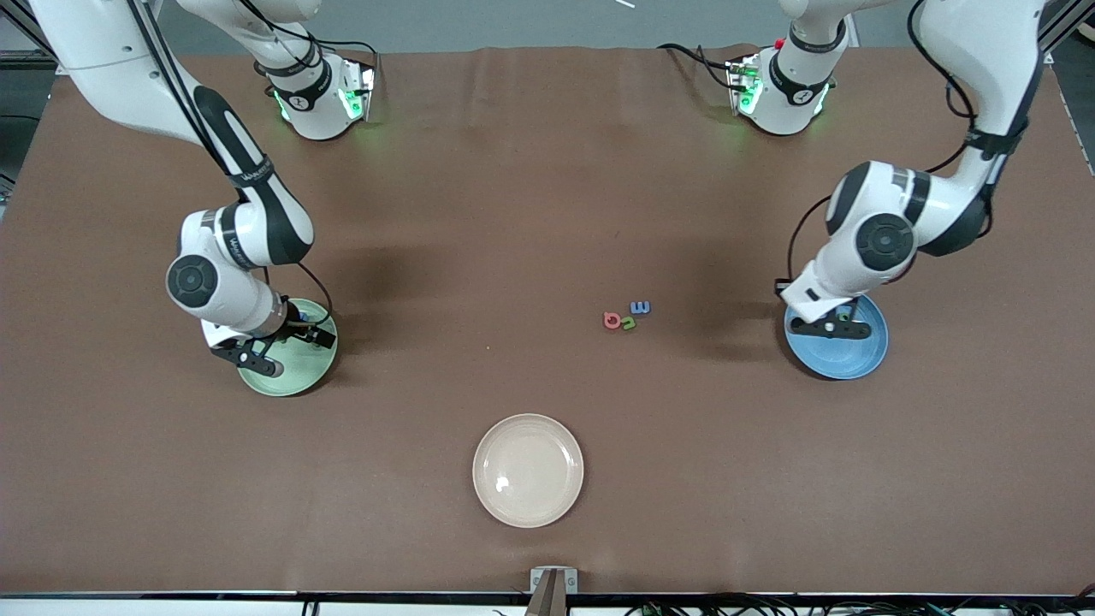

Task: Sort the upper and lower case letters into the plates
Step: 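Release the B into the green plate while the left gripper carries the x, then open the left gripper to drop the blue x into the blue plate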

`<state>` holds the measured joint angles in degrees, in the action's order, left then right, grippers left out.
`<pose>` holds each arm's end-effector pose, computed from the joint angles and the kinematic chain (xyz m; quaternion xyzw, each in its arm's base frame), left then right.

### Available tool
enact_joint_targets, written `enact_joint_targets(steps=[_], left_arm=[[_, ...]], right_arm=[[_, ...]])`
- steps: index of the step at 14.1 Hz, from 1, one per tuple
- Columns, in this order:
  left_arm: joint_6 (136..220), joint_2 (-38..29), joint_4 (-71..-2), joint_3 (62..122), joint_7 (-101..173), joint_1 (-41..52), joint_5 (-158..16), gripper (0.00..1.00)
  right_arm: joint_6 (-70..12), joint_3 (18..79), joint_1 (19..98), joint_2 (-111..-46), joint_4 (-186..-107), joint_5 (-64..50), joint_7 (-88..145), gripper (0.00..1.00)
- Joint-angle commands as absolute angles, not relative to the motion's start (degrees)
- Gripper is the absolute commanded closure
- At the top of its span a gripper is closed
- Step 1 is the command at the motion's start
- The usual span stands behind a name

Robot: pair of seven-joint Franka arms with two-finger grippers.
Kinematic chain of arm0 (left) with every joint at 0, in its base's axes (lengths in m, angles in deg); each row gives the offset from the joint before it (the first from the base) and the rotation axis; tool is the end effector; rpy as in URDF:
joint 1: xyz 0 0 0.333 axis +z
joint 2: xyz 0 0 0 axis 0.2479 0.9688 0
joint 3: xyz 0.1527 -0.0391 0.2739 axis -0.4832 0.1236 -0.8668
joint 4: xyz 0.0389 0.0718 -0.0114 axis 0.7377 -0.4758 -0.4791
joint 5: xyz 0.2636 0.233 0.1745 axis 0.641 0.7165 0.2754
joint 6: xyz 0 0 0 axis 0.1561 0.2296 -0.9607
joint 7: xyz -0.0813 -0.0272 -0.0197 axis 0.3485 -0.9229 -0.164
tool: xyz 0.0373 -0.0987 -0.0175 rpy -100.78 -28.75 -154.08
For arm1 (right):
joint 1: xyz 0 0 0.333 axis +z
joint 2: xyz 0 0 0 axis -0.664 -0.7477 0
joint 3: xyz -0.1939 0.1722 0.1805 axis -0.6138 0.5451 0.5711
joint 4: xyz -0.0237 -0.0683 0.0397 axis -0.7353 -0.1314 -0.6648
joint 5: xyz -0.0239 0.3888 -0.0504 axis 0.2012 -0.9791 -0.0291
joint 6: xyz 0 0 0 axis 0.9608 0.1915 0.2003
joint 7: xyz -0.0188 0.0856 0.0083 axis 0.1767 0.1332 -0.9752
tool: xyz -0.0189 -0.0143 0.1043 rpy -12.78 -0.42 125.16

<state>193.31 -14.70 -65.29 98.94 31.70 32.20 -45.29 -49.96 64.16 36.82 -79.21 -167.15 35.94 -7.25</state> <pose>0.5241 -0.0627 0.2500 -0.9931 0.0761 0.0687 0.0561 0.5705 0.0516 0.2142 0.9808 -0.1855 -0.0582 0.0154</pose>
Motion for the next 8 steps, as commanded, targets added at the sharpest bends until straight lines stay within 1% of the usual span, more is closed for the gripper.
enact_joint_targets(steps=[1,3,5,8], left_arm=[[197.8,-18.1,-69.6,99.4,38.4,37.9,-44.3,0.83],[200.9,-17.5,-70.7,99.4,42.8,41.2,-44.3,0.83],[203.6,-15.9,-71.3,99.3,43.5,41.9,-44.3,0.82],[206.7,-12.6,-71.3,99.1,43.5,42.0,-43.2,0.82]], right_arm=[[-35.5,65.2,36.4,-75.8,-159.5,35.4,-5.2,0.0],[-28.6,65.2,36.4,-73.7,-155.8,35.4,-4.4,0.0],[-24.3,65.2,36.4,-71.9,-154.2,35.4,-4.4,0.0],[-22.9,65.2,36.3,-71.1,-153.6,35.4,-4.1,0.0]])
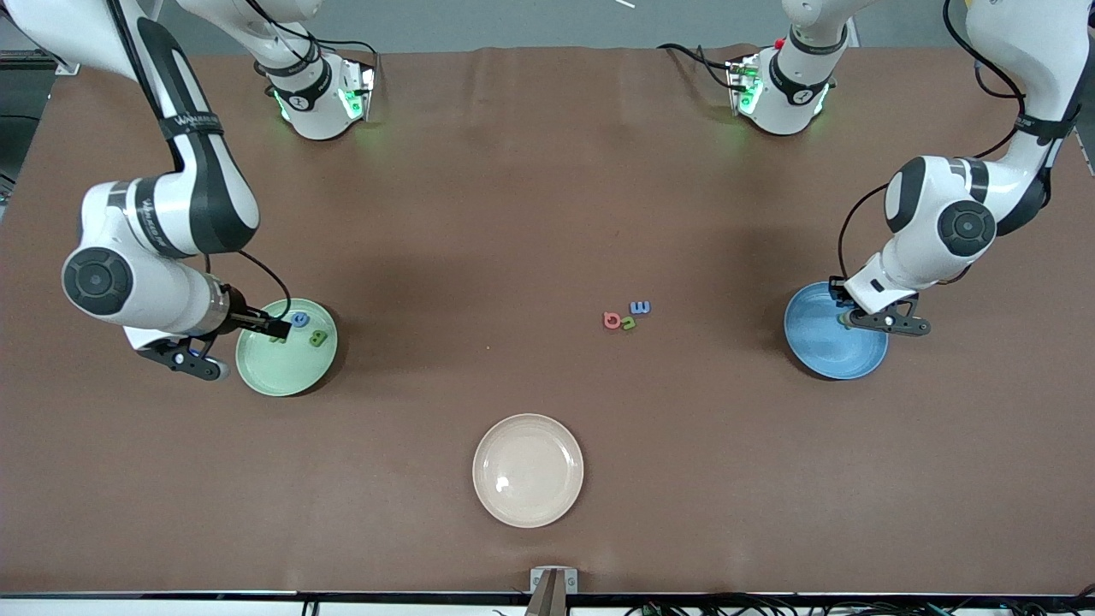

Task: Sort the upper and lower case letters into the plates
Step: 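Open the left gripper to drop the blue x into the blue plate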

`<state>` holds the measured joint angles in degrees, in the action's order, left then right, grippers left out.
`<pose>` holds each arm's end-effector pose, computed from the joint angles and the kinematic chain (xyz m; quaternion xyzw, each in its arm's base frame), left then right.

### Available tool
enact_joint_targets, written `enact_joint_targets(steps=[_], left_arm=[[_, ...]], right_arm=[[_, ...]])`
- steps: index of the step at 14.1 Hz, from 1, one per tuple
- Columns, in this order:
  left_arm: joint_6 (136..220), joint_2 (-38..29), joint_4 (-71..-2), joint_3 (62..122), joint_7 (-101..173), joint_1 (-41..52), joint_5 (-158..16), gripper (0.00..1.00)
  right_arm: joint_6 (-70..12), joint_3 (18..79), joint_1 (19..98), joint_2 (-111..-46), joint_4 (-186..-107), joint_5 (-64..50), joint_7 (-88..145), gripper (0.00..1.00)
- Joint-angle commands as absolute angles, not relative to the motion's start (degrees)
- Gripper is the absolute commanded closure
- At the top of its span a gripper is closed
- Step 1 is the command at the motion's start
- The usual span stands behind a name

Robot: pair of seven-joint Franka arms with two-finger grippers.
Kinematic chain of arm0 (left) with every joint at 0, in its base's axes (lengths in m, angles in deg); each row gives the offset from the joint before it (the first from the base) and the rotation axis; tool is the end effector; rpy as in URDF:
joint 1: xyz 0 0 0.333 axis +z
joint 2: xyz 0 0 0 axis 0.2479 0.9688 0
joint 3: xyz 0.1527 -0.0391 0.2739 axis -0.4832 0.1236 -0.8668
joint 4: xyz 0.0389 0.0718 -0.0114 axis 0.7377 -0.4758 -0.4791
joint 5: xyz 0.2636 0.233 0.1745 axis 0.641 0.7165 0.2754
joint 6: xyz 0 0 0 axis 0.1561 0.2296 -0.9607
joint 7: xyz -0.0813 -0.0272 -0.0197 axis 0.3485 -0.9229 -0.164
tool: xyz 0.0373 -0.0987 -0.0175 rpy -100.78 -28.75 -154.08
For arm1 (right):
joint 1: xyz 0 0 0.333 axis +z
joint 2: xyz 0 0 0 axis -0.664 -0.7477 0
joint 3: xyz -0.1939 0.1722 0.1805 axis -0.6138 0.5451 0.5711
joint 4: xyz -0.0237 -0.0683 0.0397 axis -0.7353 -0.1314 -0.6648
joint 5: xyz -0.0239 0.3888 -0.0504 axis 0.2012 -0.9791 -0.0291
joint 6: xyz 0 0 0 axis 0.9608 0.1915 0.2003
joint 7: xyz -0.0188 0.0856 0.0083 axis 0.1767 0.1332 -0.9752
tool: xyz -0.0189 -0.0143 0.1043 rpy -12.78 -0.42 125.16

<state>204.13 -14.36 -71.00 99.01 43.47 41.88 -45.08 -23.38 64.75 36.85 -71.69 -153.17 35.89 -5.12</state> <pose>0.5104 0.0143 0.2255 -0.9933 0.1072 0.0350 0.0267 0.5992 0.0489 0.3578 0.9790 -0.1735 -0.0955 0.0491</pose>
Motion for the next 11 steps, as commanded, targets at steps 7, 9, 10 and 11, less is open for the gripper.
enact_joint_targets(steps=[7,9,10,11], left_arm=[[207.0,-10.5,-70.8,98.7,43.5,42.8,-42.9,0.73],[207.0,-10.0,-70.6,98.7,43.4,42.8,-42.4,0.68],[207.0,-9.4,-70.5,98.7,43.3,42.8,-42.4,0.65],[207.0,-9.0,-70.5,98.7,43.1,42.8,-42.4,0.64]], right_arm=[[-20.2,65.6,36.2,-68.9,-151.2,35.1,0.9,0.0],[-20.5,65.2,36.1,-69.1,-151.2,33.6,4.2,0.0],[-20.8,65.2,36.1,-69.2,-151.2,33.5,4.3,0.0],[-21.0,65.2,36.1,-69.3,-151.2,33.5,4.3,0.0]])
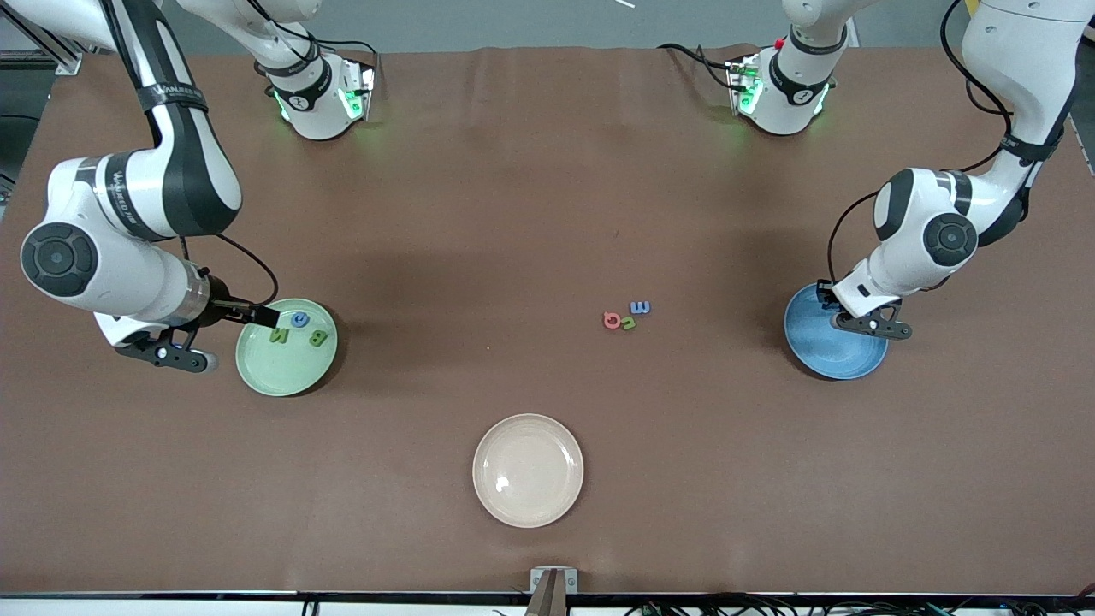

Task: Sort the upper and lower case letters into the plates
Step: 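Open the left gripper to drop the blue x into the blue plate, then move both grippers back over the remaining letters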

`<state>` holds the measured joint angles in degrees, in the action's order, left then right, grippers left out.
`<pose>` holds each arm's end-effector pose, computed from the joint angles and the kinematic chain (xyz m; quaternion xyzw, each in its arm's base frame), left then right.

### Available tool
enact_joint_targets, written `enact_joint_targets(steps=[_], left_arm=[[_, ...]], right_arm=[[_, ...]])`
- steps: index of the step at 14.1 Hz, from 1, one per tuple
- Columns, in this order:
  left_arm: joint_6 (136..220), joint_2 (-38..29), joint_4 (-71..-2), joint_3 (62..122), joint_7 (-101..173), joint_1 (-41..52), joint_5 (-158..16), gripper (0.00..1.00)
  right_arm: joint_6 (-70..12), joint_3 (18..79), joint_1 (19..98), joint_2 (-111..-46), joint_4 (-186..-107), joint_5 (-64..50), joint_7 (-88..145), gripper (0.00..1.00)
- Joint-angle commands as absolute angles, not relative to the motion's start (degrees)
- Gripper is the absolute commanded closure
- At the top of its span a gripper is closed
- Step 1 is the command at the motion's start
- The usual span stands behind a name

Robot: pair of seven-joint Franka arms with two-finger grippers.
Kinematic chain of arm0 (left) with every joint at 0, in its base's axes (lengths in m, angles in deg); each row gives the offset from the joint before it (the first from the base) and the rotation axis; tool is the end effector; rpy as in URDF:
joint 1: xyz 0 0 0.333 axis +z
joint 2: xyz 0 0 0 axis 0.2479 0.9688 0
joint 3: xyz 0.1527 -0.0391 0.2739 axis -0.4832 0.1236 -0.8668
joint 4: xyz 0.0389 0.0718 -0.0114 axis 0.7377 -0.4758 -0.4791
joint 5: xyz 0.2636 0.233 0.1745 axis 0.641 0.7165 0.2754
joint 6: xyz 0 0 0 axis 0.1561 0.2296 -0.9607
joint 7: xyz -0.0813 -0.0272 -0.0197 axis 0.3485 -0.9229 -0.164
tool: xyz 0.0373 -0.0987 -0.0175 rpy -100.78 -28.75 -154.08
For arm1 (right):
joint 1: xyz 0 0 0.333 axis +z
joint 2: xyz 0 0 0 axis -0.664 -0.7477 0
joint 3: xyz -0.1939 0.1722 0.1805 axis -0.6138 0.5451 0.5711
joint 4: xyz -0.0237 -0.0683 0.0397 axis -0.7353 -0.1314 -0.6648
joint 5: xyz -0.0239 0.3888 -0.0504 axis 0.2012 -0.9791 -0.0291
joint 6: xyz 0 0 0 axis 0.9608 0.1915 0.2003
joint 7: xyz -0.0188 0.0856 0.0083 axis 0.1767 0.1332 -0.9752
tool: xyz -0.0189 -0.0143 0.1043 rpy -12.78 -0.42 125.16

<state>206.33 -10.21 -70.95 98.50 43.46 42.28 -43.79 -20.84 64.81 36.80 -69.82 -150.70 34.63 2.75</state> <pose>0.5067 0.0173 0.1950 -0.9928 0.1104 0.0460 0.0119 0.6026 0.0499 0.3933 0.9894 -0.1127 -0.0853 0.0330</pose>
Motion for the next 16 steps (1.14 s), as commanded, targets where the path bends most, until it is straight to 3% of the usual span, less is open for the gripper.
enact_joint_targets(steps=[1,3,4,6,8,12,16], left_arm=[[207.0,-8.9,-70.4,98.7,42.8,42.8,-42.4,0.63],[207.0,-8.6,-70.2,98.7,42.6,42.8,-42.4,0.6],[206.7,-9.0,-70.1,98.8,42.5,42.8,-42.4,0.51],[206.0,-10.7,-70.1,99.3,42.3,42.7,-42.4,0.0],[203.5,-12.4,-69.3,101.1,41.3,42.6,-43.1,0.0],[190.4,-11.7,-61.6,113.3,23.6,42.2,-43.1,0.0],[189.2,-6.1,-56.5,119.3,9.9,39.6,-43.1,0.0]], right_arm=[[-21.6,65.2,36.1,-69.3,-151.1,33.5,4.6,0.0],[-23.0,65.2,36.0,-69.3,-151.1,33.5,5.4,0.0],[-23.0,65.2,35.9,-69.3,-151.0,33.5,6.1,0.0],[-23.0,65.2,35.9,-69.3,-150.8,33.5,6.3,0.0],[-23.8,65.2,35.9,-69.4,-150.5,33.4,6.3,0.0],[-23.0,65.4,36.4,-69.0,-150.5,32.5,5.8,0.0],[-16.9,65.4,36.3,-64.9,-150.3,28.2,5.2,0.0]])
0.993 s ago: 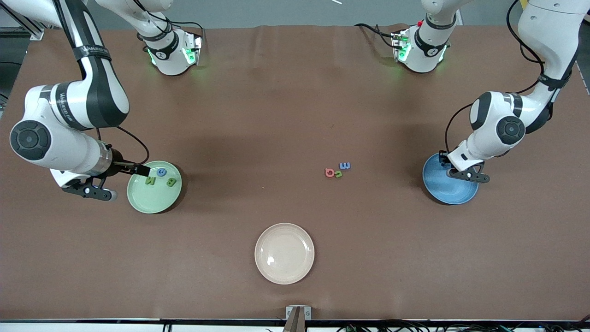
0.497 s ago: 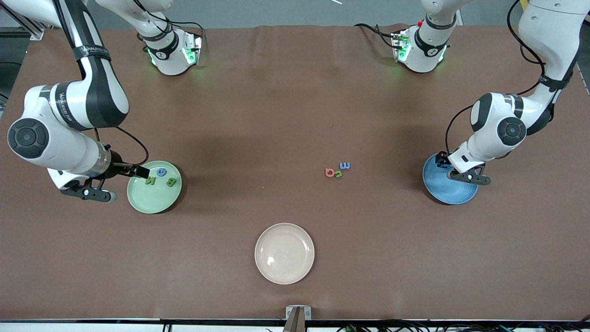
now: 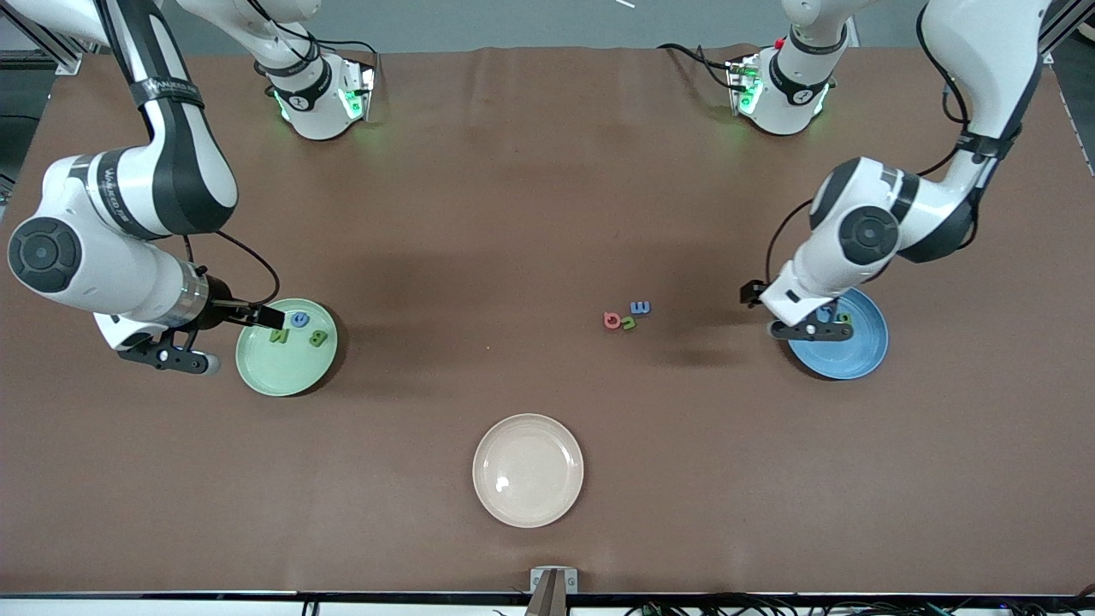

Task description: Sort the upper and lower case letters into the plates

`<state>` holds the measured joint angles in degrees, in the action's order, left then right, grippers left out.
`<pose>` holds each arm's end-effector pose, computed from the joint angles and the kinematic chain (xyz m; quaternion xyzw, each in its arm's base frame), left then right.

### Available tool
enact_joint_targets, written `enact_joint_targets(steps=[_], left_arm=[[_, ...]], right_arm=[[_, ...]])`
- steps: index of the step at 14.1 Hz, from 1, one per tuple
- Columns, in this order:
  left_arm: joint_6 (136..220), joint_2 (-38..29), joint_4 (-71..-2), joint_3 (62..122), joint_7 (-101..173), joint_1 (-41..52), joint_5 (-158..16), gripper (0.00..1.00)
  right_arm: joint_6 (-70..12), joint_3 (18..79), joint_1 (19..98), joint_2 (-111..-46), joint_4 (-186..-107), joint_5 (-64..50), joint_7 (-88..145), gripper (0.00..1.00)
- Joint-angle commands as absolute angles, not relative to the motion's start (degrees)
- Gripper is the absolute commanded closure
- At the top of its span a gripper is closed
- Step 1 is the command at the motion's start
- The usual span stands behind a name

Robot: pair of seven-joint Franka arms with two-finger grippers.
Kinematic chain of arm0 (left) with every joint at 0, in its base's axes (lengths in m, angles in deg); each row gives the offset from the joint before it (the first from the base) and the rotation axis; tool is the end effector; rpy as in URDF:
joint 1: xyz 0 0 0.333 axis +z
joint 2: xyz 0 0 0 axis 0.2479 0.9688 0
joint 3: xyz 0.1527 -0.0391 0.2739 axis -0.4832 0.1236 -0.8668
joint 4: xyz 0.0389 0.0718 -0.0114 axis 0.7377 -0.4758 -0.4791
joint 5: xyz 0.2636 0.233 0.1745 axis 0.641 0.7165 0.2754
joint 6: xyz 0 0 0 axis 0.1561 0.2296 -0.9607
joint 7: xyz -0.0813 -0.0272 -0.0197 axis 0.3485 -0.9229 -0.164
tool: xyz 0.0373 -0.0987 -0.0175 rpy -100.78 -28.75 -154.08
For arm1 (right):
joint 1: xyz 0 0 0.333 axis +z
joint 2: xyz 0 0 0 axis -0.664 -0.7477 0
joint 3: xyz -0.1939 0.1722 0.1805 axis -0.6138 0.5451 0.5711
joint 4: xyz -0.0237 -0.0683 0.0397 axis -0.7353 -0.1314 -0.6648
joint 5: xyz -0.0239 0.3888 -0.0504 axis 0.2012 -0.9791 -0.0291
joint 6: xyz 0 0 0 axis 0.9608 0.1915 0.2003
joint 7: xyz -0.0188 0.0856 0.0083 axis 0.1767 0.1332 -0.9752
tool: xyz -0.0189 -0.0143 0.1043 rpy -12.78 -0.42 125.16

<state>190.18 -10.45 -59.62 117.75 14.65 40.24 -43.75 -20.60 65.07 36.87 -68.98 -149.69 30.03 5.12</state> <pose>0.5329 -0.1598 0.2799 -0.9985 0.0172 0.0466 0.0213 0.6039 0.0594 0.4098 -0.9912 0.1047 0.0802 0.0069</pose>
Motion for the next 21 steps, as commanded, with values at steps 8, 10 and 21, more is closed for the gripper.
enact_joint_targets(steps=[8,10,21], left_arm=[[189.4,2.9,-47.5,118.9,-5.9,26.0,-42.4,0.0],[189.9,4.3,-47.5,118.9,-7.0,24.8,-41.4,0.0],[196.6,11.0,-47.3,114.0,-19.1,17.9,-30.9,0.0]], right_arm=[[-14.5,66.0,41.2,-59.2,-151.1,24.1,-13.7,0.0],[-18.8,66.0,46.4,-59.8,-151.7,24.3,-27.0,0.0],[-44.8,65.8,69.4,-88.3,-142.1,30.9,-91.3,0.0]])
